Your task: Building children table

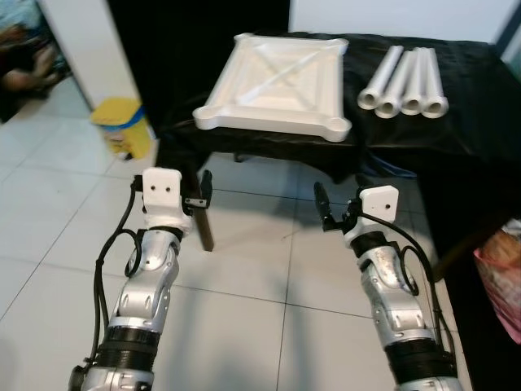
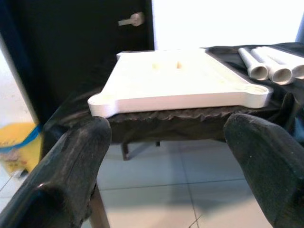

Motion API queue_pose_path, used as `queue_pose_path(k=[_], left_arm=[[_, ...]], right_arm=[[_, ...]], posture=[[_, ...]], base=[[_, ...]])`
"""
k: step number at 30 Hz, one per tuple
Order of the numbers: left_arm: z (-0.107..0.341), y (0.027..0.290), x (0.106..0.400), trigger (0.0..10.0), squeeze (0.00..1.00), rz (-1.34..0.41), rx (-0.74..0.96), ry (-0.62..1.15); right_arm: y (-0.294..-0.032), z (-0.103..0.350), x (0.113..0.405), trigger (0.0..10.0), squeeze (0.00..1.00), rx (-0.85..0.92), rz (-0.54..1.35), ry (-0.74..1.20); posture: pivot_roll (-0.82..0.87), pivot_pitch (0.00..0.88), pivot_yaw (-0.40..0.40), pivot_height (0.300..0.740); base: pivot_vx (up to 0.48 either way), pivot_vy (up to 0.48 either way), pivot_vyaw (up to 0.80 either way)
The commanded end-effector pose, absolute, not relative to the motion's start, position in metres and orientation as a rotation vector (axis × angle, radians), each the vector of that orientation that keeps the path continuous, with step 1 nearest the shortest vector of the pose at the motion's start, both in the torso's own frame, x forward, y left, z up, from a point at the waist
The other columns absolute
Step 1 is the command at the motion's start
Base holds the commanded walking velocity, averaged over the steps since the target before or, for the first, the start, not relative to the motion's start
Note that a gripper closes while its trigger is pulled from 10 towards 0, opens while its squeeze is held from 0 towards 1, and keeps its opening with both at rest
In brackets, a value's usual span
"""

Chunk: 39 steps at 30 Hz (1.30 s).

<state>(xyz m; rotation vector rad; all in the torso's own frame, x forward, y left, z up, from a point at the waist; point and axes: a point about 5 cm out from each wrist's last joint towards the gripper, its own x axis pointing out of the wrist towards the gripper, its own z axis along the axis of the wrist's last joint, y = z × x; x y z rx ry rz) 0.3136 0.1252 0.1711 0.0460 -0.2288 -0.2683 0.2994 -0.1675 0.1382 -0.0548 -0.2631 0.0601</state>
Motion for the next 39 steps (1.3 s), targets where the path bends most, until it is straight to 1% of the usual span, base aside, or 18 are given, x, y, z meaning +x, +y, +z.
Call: queue_pose_path(k=[1, 20, 27, 39], left_arm=[[0.1666, 0.1389, 0.3131, 10.0, 0.0, -0.239, 0.062, -0.205], [0.1683, 0.139, 0.3156, 10.0, 0.0, -0.253, 0.057, -0.202], [0.1686, 0.1343, 0.3163, 10.0, 0.0, -0.282, 0.058, -0.203], [0.1675, 0.1306, 0.3151, 10.0, 0.0, -0.272, 0.032, -0.201]], right_arm=[[-0.1517, 0.1419, 0.3007, 10.0, 0.0, -0.031, 0.106, -0.282], [-0.1534, 0.143, 0.3016, 10.0, 0.0, -0.034, 0.101, -0.284], [-0.1544, 0.1436, 0.3005, 10.0, 0.0, -0.04, 0.104, -0.283], [-0.1568, 0.1427, 0.2989, 10.0, 0.0, -0.048, 0.095, -0.28]], posture=[[0.03, 0.043, 0.004, 0.74], [0.02, 0.061, 0.003, 0.74], [0.01, 0.073, 0.0, 0.74], [0.01, 0.074, -0.002, 0.74]], base=[[0.289, 0.0, 0.0], [0.291, 0.0, 0.0], [0.289, 0.0, 0.0], [0.289, 0.0, 0.0]])
